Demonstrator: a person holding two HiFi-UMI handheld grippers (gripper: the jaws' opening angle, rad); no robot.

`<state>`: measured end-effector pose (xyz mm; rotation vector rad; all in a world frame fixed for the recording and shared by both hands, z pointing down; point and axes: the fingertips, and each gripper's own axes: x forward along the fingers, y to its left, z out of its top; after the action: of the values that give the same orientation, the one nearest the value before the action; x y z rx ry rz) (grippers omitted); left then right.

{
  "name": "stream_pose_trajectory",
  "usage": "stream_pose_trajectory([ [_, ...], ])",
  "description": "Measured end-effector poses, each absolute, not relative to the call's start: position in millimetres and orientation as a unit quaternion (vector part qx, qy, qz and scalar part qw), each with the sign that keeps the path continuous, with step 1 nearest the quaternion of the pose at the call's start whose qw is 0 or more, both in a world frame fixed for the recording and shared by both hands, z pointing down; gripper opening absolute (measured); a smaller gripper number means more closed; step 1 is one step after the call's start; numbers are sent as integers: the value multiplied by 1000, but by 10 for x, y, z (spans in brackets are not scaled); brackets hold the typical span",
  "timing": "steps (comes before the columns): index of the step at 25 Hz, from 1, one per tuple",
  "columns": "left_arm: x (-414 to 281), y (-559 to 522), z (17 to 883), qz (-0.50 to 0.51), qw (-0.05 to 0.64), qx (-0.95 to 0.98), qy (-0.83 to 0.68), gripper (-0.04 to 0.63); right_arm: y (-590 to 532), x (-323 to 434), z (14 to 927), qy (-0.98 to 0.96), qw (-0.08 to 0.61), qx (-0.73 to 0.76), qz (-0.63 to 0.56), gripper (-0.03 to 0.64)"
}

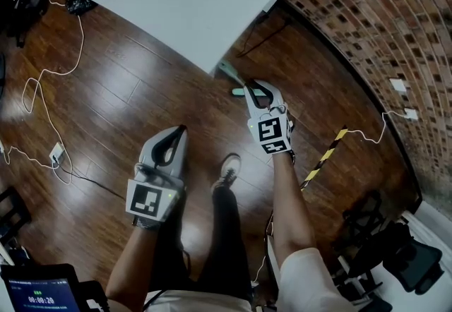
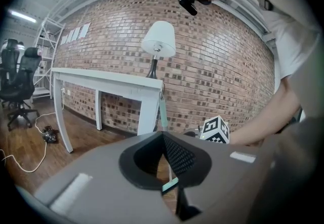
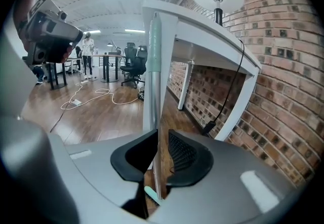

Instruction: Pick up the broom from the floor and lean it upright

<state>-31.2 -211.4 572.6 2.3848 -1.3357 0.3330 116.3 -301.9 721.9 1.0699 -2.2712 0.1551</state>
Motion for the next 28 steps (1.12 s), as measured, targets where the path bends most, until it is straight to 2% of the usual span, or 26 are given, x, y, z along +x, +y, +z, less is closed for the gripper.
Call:
stream_pose_trajectory([
  [6, -269, -2084, 5673, 114, 188, 854, -471, 0, -2920, 1199, 7163, -856, 311, 410, 57, 14],
  [12, -280, -2044, 5545, 110, 182, 856, -471, 0, -2830, 1273, 6870, -850, 281, 441, 59, 12],
  [28, -384, -2427, 3652, 42, 79, 883, -460, -1, -2533, 1282, 3968, -833, 131, 537, 2, 12],
])
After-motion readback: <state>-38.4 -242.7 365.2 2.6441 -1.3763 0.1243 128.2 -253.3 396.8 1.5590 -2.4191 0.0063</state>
